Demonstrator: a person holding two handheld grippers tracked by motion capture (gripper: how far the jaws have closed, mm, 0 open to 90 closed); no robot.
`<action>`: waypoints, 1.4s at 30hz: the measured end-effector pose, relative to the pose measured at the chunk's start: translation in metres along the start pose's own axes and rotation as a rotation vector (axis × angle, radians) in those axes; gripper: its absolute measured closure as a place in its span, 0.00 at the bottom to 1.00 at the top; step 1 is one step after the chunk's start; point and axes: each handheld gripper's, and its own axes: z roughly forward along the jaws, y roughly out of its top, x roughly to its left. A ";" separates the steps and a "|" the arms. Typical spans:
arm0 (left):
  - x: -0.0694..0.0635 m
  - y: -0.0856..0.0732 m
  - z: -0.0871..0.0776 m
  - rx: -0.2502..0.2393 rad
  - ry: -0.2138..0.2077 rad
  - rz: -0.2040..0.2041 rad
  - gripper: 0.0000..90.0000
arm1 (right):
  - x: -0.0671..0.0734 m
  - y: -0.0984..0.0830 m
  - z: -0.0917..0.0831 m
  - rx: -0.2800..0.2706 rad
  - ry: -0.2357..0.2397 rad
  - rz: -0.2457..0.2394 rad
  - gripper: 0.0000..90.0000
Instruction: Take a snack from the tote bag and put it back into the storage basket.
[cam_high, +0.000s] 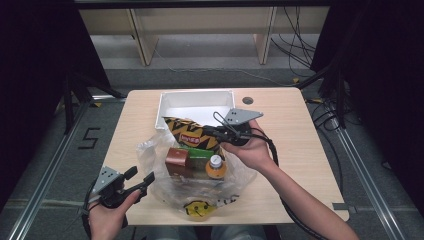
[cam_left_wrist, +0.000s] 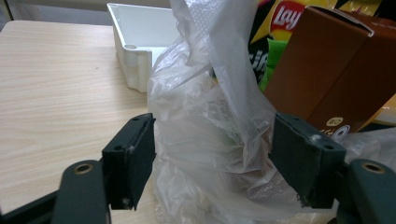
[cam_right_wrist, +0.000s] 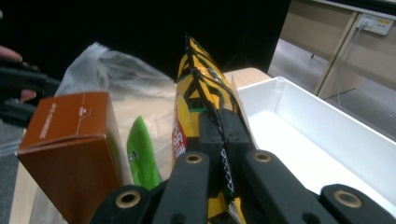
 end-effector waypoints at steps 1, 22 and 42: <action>0.000 0.000 0.000 0.000 0.000 -0.002 0.35 | 0.000 0.001 -0.001 -0.007 0.002 0.011 1.00; 0.003 -0.005 0.000 0.017 0.012 0.010 0.35 | 0.002 0.010 -0.013 -0.081 -0.022 0.074 1.00; 0.001 -0.006 0.004 0.026 0.005 0.021 0.35 | 0.002 0.022 -0.020 -0.134 -0.036 0.061 1.00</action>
